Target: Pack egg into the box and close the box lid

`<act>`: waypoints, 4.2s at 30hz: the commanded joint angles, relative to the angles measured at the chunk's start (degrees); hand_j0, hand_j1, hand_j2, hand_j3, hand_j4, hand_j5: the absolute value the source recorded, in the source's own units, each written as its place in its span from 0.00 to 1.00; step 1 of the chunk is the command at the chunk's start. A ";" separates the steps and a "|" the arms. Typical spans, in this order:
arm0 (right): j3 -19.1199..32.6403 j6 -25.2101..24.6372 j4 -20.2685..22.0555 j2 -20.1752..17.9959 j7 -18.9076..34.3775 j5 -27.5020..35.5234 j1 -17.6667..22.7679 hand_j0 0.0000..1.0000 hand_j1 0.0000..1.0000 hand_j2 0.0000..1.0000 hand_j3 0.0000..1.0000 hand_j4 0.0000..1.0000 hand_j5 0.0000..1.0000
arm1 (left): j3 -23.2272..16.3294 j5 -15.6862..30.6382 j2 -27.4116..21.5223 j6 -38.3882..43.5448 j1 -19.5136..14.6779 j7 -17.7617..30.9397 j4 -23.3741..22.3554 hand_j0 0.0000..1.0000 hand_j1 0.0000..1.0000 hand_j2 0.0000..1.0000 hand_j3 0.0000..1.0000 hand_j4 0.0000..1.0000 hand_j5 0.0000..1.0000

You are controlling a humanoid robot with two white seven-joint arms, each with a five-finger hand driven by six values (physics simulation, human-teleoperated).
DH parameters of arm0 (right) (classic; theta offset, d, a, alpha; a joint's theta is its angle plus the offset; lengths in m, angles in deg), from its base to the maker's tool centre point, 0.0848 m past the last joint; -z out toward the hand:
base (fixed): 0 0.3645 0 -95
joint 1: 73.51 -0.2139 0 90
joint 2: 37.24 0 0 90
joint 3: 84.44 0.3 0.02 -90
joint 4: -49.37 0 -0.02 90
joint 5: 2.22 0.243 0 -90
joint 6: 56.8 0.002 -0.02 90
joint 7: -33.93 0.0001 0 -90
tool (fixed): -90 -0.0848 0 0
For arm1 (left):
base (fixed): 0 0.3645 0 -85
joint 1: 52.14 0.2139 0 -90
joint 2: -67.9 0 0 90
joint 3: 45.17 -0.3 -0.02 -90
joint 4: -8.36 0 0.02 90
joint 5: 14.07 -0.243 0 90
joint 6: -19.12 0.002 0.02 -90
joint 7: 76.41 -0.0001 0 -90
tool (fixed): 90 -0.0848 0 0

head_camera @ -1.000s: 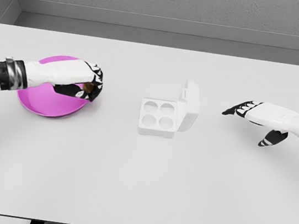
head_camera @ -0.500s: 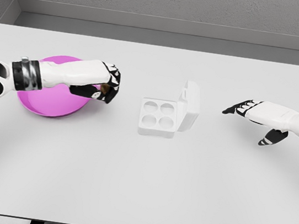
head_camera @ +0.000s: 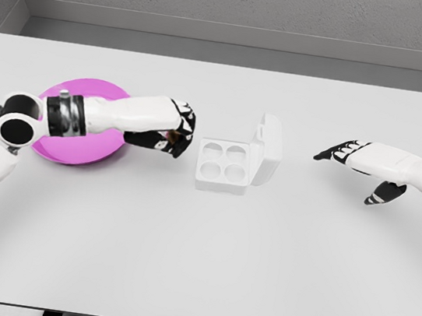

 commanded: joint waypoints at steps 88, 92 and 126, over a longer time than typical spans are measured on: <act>-0.22 -0.45 -0.73 2.67 -0.54 0.32 -0.53 1.00 1.00 1.00 1.00 1.00 1.00 | -2.96 14.76 9.74 0.19 -0.18 0.20 -8.15 0.14 0.14 0.14 0.14 0.14 0.14; -0.22 -0.45 -0.73 2.75 -0.54 0.32 -0.53 1.00 1.00 1.00 1.00 1.00 1.00 | -2.96 15.73 9.74 0.19 0.26 0.20 -8.07 0.14 0.14 0.14 0.14 0.14 0.14; -0.31 -0.45 -1.52 3.19 -0.36 0.32 -0.44 1.00 1.00 1.00 1.00 1.00 1.00 | -2.79 18.45 9.22 0.19 2.64 0.20 -10.00 0.14 0.14 0.14 0.14 0.14 0.14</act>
